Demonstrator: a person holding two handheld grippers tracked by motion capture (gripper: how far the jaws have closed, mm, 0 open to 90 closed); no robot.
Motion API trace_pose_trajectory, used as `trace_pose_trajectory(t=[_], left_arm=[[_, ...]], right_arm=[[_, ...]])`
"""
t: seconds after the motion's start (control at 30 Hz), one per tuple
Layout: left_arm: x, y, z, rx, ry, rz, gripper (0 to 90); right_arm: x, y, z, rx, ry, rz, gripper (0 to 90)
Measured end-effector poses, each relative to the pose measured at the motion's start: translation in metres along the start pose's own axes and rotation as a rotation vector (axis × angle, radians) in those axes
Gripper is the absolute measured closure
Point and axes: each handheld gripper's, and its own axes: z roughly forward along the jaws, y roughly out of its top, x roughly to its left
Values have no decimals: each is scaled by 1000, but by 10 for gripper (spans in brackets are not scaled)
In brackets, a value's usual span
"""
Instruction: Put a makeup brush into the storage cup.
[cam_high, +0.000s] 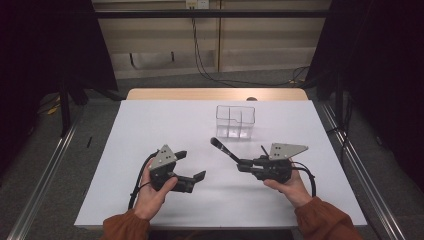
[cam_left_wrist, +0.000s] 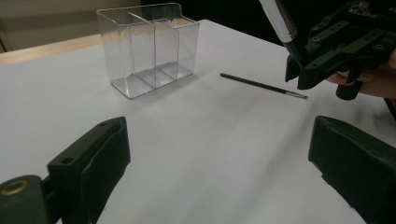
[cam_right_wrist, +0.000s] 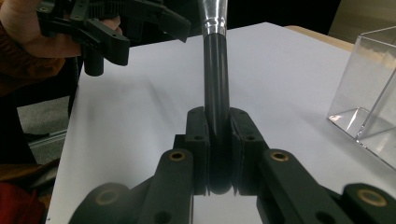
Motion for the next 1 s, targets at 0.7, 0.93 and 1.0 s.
trace_pose_trajectory(t=[0.7,0.93,1.0], left_arm=[[-13,23,33,-38,-86,15,99],[-18,27,40,-66,-104,-1,160],[-18,26,42,-56,-122,-15,198]], right_arm=[[0,0,3,3,-8,-2,800],[1,-2,3,5,-5,-2,800],[2,-2,3,5,-4,-2,800]])
